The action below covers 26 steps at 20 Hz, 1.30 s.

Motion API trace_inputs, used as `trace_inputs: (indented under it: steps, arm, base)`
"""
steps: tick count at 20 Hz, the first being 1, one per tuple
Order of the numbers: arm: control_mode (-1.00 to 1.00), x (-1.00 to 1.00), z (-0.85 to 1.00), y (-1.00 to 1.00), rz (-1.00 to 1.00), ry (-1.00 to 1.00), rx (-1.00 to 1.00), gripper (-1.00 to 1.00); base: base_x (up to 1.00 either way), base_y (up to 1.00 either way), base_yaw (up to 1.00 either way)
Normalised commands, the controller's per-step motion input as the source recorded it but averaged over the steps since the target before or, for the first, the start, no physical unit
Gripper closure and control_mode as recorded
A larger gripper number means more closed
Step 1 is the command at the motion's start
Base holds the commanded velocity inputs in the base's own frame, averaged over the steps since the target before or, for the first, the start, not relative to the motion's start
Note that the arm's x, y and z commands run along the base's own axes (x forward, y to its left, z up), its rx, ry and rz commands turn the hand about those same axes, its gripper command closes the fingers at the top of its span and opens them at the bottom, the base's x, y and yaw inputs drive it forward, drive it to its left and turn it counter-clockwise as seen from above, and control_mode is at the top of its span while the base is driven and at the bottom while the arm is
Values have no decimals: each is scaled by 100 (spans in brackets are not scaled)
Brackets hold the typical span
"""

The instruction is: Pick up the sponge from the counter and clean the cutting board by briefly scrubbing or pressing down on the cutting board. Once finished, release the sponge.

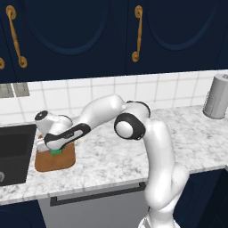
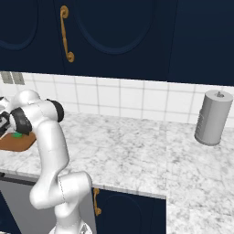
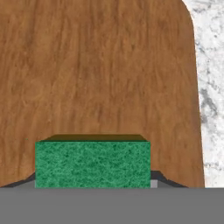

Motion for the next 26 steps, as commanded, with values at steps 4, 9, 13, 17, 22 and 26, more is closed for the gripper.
trace_inputs:
  steps: [4, 9, 13, 17, 22, 26]
  arm:
    - [-100, -1, 1, -80, 0, 0, 3, 100]
    - [-100, 0, -53, -57, 0, 0, -5, 100]
    - [-100, 0, -1, -93, 0, 8, 0, 100]
    - [-100, 0, 12, -100, -6, 17, 0, 100]
    - [-100, 0, -27, -100, -3, 4, -2, -100]
    - [-100, -1, -20, -88, -1, 0, -2, -100]
  base:
    - [0, 0, 0]
    - [0, 0, 0]
    - [0, 0, 0]
    - [0, 0, 0]
    - [0, 0, 0]
    - [0, 0, 0]
